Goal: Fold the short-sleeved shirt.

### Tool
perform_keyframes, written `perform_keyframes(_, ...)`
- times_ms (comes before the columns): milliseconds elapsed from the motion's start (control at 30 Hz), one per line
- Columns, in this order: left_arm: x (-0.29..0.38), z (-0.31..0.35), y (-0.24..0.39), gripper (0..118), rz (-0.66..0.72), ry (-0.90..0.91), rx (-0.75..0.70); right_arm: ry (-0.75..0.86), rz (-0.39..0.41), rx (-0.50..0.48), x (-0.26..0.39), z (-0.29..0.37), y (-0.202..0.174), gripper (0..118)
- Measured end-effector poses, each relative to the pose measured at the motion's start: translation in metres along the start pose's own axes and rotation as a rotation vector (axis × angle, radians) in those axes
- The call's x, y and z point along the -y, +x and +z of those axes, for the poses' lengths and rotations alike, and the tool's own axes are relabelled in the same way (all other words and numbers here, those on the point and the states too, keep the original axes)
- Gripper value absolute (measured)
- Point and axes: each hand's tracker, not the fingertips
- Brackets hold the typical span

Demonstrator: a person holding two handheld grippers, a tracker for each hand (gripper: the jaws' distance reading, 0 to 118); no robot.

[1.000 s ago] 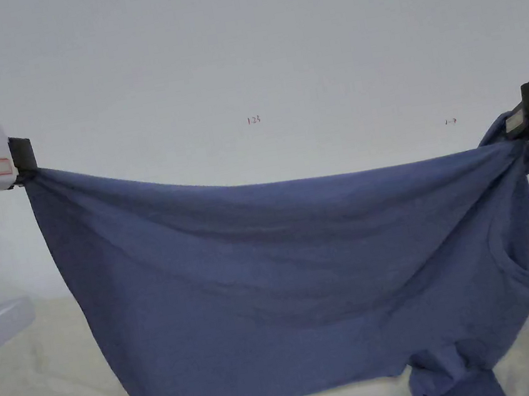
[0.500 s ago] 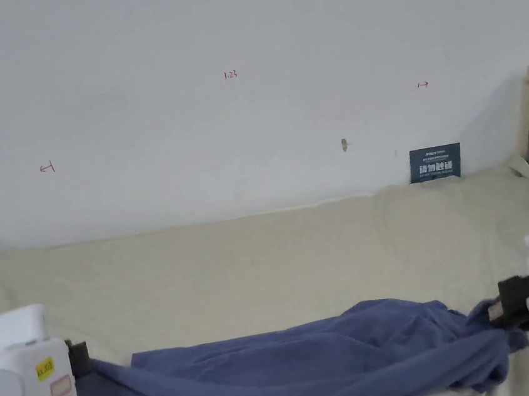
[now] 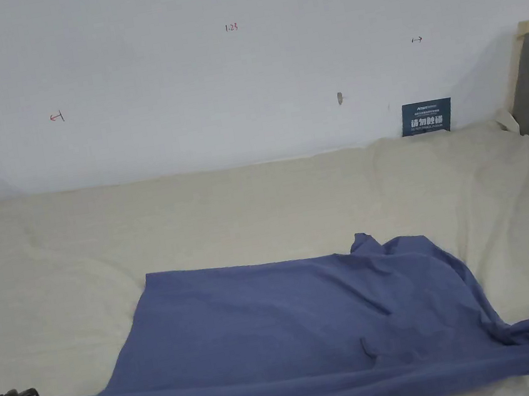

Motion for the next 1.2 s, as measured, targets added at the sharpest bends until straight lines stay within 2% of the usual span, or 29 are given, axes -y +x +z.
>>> perform_keyframes(100, 0.023, 0.027, -0.014, 1, 0.074, 0.002, 0.027, 0.010, 0.009, 0.001, 0.025, 0.019, 0.009, 4)
perform_keyframes(267, 0.052, 0.021, -0.024, 1, 0.004, -0.082, -0.018, -0.031, -0.026, 0.004, 0.058, 0.015, 0.026, 4)
perform_keyframes(400, 0.063, 0.011, -0.014, 1, -0.028, -0.132, 0.013, -0.031, -0.009, 0.044, 0.073, 0.003, 0.027, 5)
perform_keyframes(433, 0.064, 0.009, -0.012, 1, -0.038, -0.141, 0.002, -0.034, -0.011, 0.061, 0.074, 0.001, 0.027, 11)
perform_keyframes(467, 0.066, 0.008, -0.011, 4, -0.053, -0.145, -0.004, -0.047, 0.006, 0.108, 0.075, -0.001, 0.026, 27)
perform_keyframes(500, 0.066, 0.008, -0.010, 14, -0.052, -0.142, 0.005, -0.055, 0.036, 0.137, 0.077, 0.001, 0.020, 52)
perform_keyframes(533, 0.064, 0.010, -0.013, 45, -0.048, -0.136, 0.014, -0.055, 0.061, 0.158, 0.079, 0.002, 0.017, 83)
perform_keyframes(567, 0.063, 0.010, -0.012, 71, -0.045, -0.132, 0.028, -0.041, 0.093, 0.183, 0.081, 0.003, 0.013, 89)
perform_keyframes(600, 0.061, 0.010, -0.008, 87, -0.042, -0.128, 0.027, -0.009, 0.122, 0.195, 0.081, 0.009, 0.009, 89)
perform_keyframes(733, 0.049, 0.007, 0.006, 90, -0.027, -0.116, 0.079, 0.029, 0.176, 0.177, 0.072, 0.015, -0.006, 89)
perform_keyframes(800, 0.038, 0.009, 0.019, 90, -0.036, -0.085, 0.108, 0.066, 0.203, 0.183, 0.072, 0.024, -0.025, 86)
perform_keyframes(833, 0.034, 0.008, 0.027, 88, -0.054, -0.070, 0.125, 0.092, 0.222, 0.166, 0.071, 0.026, -0.031, 72)
perform_keyframes(867, 0.028, 0.008, 0.036, 79, -0.071, -0.057, 0.130, 0.120, 0.228, 0.146, 0.069, 0.028, -0.037, 51)
perform_keyframes(900, 0.023, 0.007, 0.045, 62, -0.099, -0.039, 0.124, 0.136, 0.245, 0.130, 0.064, 0.017, -0.035, 21)
perform_keyframes(933, 0.017, 0.000, 0.052, 32, -0.135, -0.027, 0.127, 0.150, 0.253, 0.166, 0.060, 0.011, -0.039, 2)
perform_keyframes(967, 0.011, -0.005, 0.060, 16, -0.162, -0.027, 0.120, 0.175, 0.259, 0.222, 0.056, 0.006, -0.045, 2)
perform_keyframes(1000, 0.006, -0.010, 0.068, 12, -0.179, -0.042, 0.127, 0.179, 0.287, 0.245, 0.052, 0.002, -0.051, 2)
perform_keyframes(1033, 0.003, -0.015, 0.074, 6, -0.197, -0.028, 0.137, 0.166, 0.326, 0.235, 0.049, 0.001, -0.058, 0)
perform_keyframes(1067, 0.000, -0.018, 0.081, 1, -0.192, -0.017, 0.143, 0.160, 0.331, 0.215, 0.045, -0.004, -0.063, 0)
perform_keyframes(1200, -0.013, -0.043, 0.091, 0, -0.135, -0.007, 0.137, 0.141, 0.317, 0.173, 0.019, -0.018, -0.074, 0)
